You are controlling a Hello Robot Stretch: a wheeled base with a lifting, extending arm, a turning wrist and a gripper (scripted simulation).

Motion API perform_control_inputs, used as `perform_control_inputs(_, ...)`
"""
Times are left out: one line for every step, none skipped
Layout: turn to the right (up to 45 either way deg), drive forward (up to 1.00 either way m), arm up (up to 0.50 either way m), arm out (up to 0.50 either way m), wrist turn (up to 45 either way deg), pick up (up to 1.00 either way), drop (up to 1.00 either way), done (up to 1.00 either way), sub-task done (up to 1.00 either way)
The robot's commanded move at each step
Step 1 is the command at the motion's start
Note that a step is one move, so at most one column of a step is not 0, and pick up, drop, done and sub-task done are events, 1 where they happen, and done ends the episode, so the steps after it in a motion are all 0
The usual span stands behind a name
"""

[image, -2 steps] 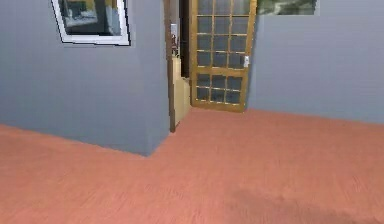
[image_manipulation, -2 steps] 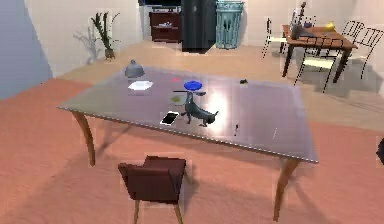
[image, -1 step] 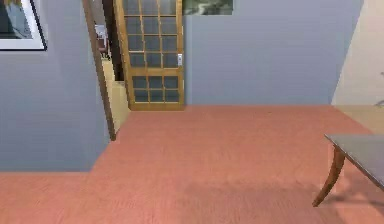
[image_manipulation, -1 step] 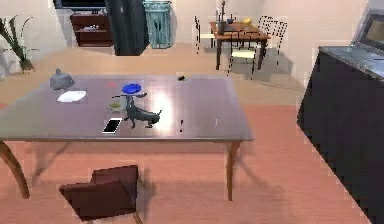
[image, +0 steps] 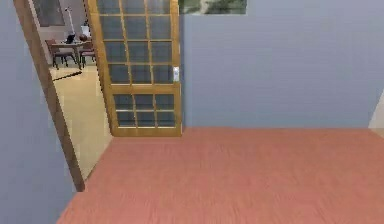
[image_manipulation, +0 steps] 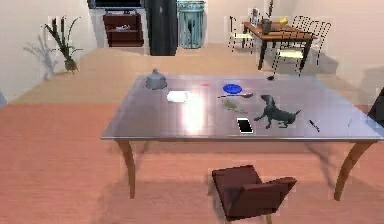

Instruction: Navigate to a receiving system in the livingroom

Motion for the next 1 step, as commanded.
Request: perform_control_inputs(33.0, 0.0, 0.0, 0.0, 0.0, 0.0, 0.0, 0.0, 0.0)
